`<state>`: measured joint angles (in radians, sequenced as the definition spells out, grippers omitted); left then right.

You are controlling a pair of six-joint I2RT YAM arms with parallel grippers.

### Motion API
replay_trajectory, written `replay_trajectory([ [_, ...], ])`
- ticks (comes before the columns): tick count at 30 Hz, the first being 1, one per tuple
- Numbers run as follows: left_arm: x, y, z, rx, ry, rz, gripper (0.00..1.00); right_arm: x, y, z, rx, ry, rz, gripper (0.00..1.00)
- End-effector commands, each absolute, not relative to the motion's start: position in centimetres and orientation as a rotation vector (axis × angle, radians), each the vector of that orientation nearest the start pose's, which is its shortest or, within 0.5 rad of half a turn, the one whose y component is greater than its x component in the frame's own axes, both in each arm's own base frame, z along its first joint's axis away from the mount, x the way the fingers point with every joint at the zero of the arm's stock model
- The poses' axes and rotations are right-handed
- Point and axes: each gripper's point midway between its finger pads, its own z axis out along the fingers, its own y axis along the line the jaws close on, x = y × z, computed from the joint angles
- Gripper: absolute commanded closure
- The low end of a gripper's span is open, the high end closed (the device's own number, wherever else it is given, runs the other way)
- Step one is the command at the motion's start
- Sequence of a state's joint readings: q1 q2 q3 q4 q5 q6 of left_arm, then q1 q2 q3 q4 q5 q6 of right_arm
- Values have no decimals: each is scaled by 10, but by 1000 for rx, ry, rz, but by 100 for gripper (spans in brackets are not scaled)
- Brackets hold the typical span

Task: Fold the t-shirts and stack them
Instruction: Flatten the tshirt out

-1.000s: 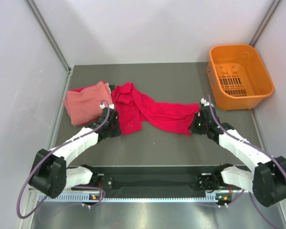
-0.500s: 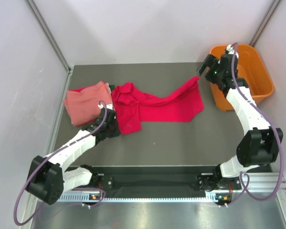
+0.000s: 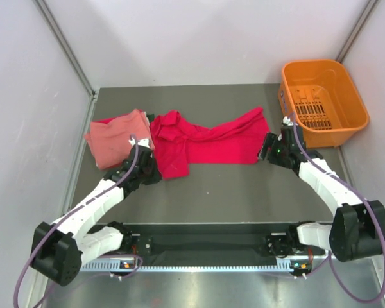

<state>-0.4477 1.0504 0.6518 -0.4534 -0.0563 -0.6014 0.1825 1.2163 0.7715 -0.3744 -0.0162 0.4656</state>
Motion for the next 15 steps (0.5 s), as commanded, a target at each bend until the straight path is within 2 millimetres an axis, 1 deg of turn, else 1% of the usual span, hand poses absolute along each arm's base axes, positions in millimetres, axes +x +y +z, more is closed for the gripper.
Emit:
replay_trajectory([
  [1, 253, -141, 136, -215, 2352, -502, 100, 323, 84, 99, 279, 2363, 330, 28],
  [2, 257, -143, 148, -218, 2324, -520, 100, 326, 86, 93, 284, 2371, 338, 29],
  [4, 262, -146, 163, -213, 2302, -539, 100, 327, 88, 88, 287, 2376, 357, 30],
  [5, 267, -149, 182, -203, 2267, -562, 100, 329, 90, 88, 284, 2369, 366, 30],
  [6, 271, -151, 191, -197, 2251, -566, 100, 328, 91, 86, 284, 2371, 373, 30],
  [7, 276, -158, 207, -174, 2232, -608, 100, 327, 93, 85, 280, 2374, 394, 30],
  [9, 282, -162, 220, -161, 2216, -616, 100, 325, 97, 84, 277, 2371, 419, 28],
  [10, 287, -166, 230, -155, 2201, -629, 100, 321, 102, 82, 267, 2378, 443, 26],
  [11, 291, -168, 235, -151, 2193, -635, 100, 320, 105, 82, 260, 2372, 453, 25],
  [12, 294, -170, 240, -142, 2185, -643, 100, 314, 107, 78, 263, 2383, 462, 23],
  [13, 301, -174, 249, -139, 2170, -652, 100, 312, 114, 79, 240, 2377, 485, 23],
  [14, 305, -174, 254, -140, 2164, -647, 100, 311, 119, 80, 228, 2366, 499, 22],
  [15, 307, -175, 259, -133, 2159, -643, 100, 307, 122, 76, 227, 2373, 509, 21],
])
